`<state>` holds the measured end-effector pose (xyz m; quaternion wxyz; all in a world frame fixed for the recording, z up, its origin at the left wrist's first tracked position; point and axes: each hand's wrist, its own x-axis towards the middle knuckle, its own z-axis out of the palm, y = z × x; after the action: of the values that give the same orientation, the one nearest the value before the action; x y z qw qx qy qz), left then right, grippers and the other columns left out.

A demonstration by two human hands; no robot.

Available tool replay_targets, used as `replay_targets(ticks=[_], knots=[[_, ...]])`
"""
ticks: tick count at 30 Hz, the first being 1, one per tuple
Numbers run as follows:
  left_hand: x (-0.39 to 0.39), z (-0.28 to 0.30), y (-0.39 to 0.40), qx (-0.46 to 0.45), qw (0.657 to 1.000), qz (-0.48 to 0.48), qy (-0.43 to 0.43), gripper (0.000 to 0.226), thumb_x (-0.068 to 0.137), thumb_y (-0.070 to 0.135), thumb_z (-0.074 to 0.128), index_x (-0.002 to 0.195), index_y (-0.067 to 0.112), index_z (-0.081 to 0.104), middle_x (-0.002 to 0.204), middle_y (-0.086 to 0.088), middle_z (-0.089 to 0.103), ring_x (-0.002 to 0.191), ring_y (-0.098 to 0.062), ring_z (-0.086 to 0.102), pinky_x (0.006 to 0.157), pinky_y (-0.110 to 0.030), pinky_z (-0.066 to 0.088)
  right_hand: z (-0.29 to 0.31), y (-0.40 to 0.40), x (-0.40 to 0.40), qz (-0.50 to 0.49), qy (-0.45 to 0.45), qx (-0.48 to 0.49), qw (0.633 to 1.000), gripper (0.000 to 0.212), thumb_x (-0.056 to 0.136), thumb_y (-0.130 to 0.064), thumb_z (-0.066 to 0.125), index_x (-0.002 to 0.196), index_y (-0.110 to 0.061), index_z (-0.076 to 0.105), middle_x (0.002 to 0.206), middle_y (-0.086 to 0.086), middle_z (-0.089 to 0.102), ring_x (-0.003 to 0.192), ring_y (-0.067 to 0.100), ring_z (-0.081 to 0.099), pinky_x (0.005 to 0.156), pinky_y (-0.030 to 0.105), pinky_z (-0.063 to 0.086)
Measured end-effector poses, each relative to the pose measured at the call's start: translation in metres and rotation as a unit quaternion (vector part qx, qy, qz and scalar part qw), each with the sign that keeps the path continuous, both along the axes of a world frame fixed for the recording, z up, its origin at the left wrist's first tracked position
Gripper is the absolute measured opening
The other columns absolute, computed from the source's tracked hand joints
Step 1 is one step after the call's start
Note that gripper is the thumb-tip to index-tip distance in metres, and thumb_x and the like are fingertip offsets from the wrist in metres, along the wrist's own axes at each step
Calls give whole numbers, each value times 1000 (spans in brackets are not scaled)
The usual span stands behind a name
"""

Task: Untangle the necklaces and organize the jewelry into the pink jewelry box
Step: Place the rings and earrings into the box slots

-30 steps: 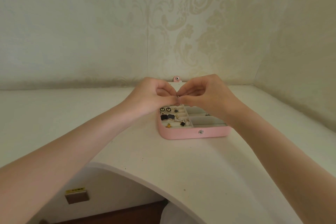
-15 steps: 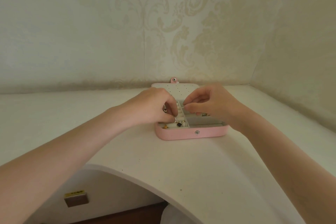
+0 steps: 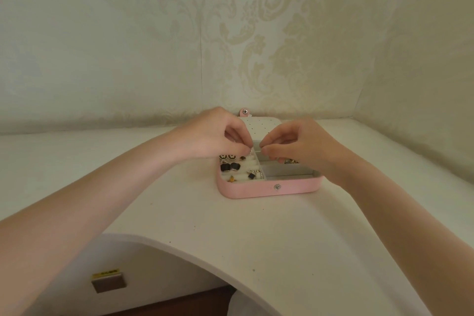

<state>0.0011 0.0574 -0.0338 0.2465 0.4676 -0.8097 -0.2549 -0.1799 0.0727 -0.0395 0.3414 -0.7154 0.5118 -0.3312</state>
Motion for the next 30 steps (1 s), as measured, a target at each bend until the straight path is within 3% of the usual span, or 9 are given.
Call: replay_targets(ticks=[6, 11, 14, 19, 22, 25, 30], knots=[[18, 8, 1, 9, 1000, 4, 6, 14, 77, 5, 72, 79, 19, 69, 73, 10, 65, 57, 11, 54, 57, -2, 37, -2, -2, -1, 0, 5, 6, 1000, 11, 79, -3, 70, 74, -13, 69, 53, -11, 62, 47, 0, 53, 53, 10, 45], [40, 2, 1, 25, 994, -4, -105, 18, 75, 9, 74, 75, 25, 67, 73, 11, 66, 56, 10, 53, 57, -8, 39, -2, -1, 4, 8, 4, 9, 1000, 6, 79, -1, 70, 79, -7, 71, 57, -7, 63, 47, -2, 54, 53, 10, 45], [42, -12, 1, 58, 985, 0, -164, 14, 75, 9, 73, 78, 22, 67, 75, 9, 66, 55, 8, 53, 63, -20, 44, -2, 0, 7, 8, 2, 10, 1000, 6, 80, 0, 69, 80, -6, 70, 60, -3, 63, 46, -2, 54, 52, 9, 44], [34, -8, -1, 16, 985, 11, -170, 7, 79, 14, 70, 75, 20, 68, 77, 5, 67, 61, 1, 54, 69, -24, 45, 0, 1, 8, 7, 5, 12, 1000, 7, 80, 0, 69, 79, -8, 70, 63, -1, 64, 47, -2, 54, 53, 9, 45], [28, 3, -4, -35, 990, 35, -129, 7, 81, 18, 69, 76, 23, 68, 80, 5, 69, 67, 1, 56, 74, -22, 46, 1, 1, 4, 3, 4, 12, 1000, 10, 80, 0, 69, 76, -10, 69, 59, -4, 62, 45, -3, 53, 51, 8, 44], [12, 8, 0, -16, 994, -12, -104, 9, 80, 19, 70, 76, 27, 69, 79, 12, 69, 65, 8, 57, 76, -20, 47, 1, 2, 3, 6, 8, 10, 1000, 8, 80, -1, 69, 77, -9, 69, 59, -5, 62, 46, -3, 53, 52, 9, 45], [-14, -1, 4, -22, 979, -55, -196, 11, 77, 20, 71, 88, 22, 74, 68, 18, 62, 61, 7, 55, 61, -12, 42, -2, 2, 0, 3, 16, 8, 1000, 4, 80, -1, 69, 82, -4, 70, 64, 1, 63, 50, 0, 54, 54, 9, 46]])
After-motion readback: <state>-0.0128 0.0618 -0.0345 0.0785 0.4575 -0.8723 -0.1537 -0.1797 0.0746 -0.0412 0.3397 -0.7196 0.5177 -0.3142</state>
